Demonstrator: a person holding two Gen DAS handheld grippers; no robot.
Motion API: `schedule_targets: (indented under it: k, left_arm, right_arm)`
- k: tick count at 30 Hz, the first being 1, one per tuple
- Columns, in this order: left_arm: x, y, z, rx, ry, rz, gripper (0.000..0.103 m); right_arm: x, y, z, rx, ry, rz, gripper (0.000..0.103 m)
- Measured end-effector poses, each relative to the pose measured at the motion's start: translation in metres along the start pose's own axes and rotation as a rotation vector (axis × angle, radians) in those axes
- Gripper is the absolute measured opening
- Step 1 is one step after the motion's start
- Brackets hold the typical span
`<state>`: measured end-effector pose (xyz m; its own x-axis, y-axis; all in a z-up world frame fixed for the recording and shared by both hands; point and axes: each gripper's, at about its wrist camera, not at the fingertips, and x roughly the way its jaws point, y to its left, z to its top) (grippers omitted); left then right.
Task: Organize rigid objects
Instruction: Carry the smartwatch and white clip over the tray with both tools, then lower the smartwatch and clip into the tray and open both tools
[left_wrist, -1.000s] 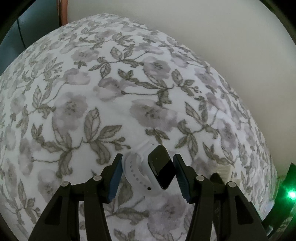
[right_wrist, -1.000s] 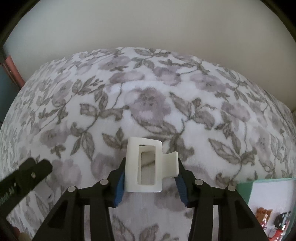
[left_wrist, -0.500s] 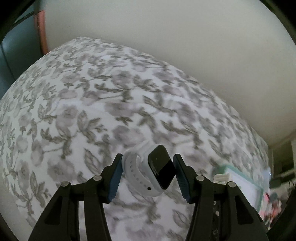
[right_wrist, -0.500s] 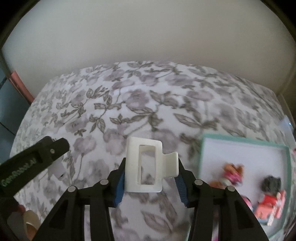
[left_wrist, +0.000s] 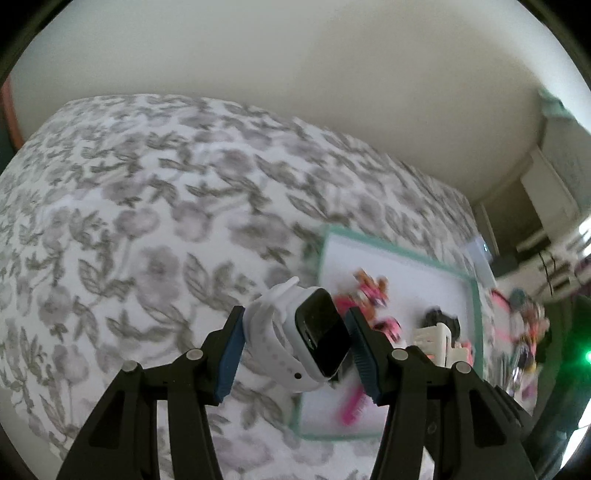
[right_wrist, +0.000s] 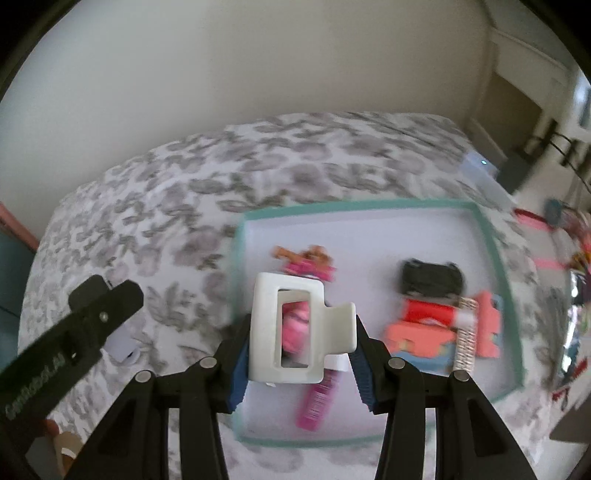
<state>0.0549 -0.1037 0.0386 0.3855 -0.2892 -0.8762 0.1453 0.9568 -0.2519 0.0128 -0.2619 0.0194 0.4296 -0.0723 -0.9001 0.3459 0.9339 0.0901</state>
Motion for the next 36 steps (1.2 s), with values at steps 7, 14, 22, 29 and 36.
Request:
schedule_targets:
  k: [7, 14, 22, 29, 36]
  left_arm:
    - [0.027, -0.027, -0.034, 0.057, 0.112, -0.051, 0.056]
    - [0.045, -0.04, -0.047, 0.101, 0.171, -0.027, 0.056]
    - [0.059, -0.035, -0.05, 0.083, 0.211, -0.02, 0.056]
    - [0.059, -0.028, -0.05, 0.062, 0.208, -0.029, 0.073]
    - [0.039, -0.018, -0.049, 0.08, 0.132, 0.025, 0.077]
  right_arm:
    - [0.027, -0.06, -0.024, 0.15, 0.119, -0.011, 0.05]
    - [0.041, -0.077, -0.032, 0.181, 0.16, -0.013, 0.05]
    - [0.051, -0.079, -0.034, 0.186, 0.186, -0.016, 0.051]
    - [0.053, -0.078, -0.034, 0.195, 0.185, -0.025, 0.051]
    - [0.045, -0.074, -0.035, 0.167, 0.163, -0.041, 0.051]
